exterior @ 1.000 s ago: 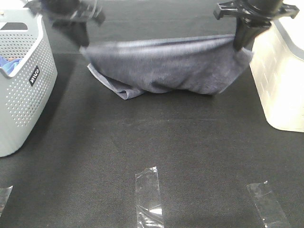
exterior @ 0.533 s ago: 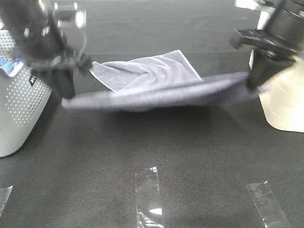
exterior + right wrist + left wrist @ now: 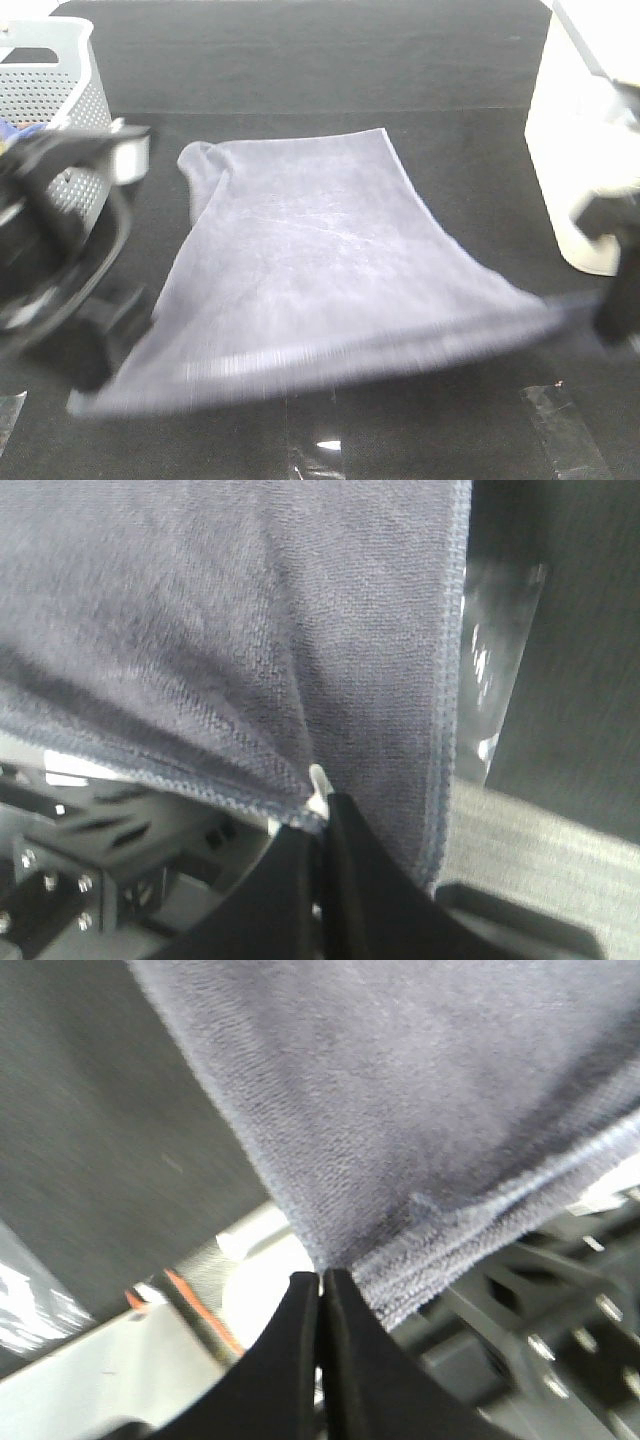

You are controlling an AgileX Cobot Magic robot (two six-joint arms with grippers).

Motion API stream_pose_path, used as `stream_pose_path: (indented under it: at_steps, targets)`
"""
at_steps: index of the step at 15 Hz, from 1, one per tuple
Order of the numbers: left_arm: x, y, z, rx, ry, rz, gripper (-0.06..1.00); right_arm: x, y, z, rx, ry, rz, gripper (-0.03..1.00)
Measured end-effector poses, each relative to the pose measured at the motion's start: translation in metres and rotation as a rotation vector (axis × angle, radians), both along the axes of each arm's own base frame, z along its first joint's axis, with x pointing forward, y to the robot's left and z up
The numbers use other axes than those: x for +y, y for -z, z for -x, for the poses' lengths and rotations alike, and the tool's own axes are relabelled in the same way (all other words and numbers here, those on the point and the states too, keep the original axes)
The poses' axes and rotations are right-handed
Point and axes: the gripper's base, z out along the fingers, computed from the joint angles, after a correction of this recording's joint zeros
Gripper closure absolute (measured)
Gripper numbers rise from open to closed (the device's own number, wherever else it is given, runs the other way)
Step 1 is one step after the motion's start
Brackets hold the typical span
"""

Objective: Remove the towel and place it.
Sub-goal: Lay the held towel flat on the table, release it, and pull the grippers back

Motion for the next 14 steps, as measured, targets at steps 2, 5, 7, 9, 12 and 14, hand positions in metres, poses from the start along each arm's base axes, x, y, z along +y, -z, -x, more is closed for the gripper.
stream_pose_path:
  at_steps: [2, 5, 7, 9, 12, 14]
  targets:
    - [0.001, 0.002, 0.039, 0.074, -0.015, 0.067, 0.94, -0.004, 0.011, 0.022, 0.036, 0.002, 0.000, 0.97]
    - [0.001, 0.007, 0.071, 0.139, -0.022, 0.098, 0.94, -0.008, 0.023, 0.042, 0.081, 0.015, -0.004, 0.97]
    - [-0.003, 0.010, 0.081, 0.148, -0.014, 0.091, 0.94, -0.009, 0.028, 0.048, 0.105, 0.019, 0.000, 0.97]
    - [-0.004, 0.010, 0.084, 0.155, -0.014, 0.085, 0.94, -0.009, 0.031, 0.050, 0.118, 0.022, 0.002, 0.97]
    - [-0.004, 0.011, 0.083, 0.154, -0.024, 0.080, 0.94, -0.009, 0.032, 0.050, 0.121, 0.025, -0.001, 0.97]
    - [0.003, 0.014, 0.087, 0.182, -0.002, 0.003, 0.81, -0.014, 0.033, 0.049, 0.106, 0.013, 0.049, 0.96]
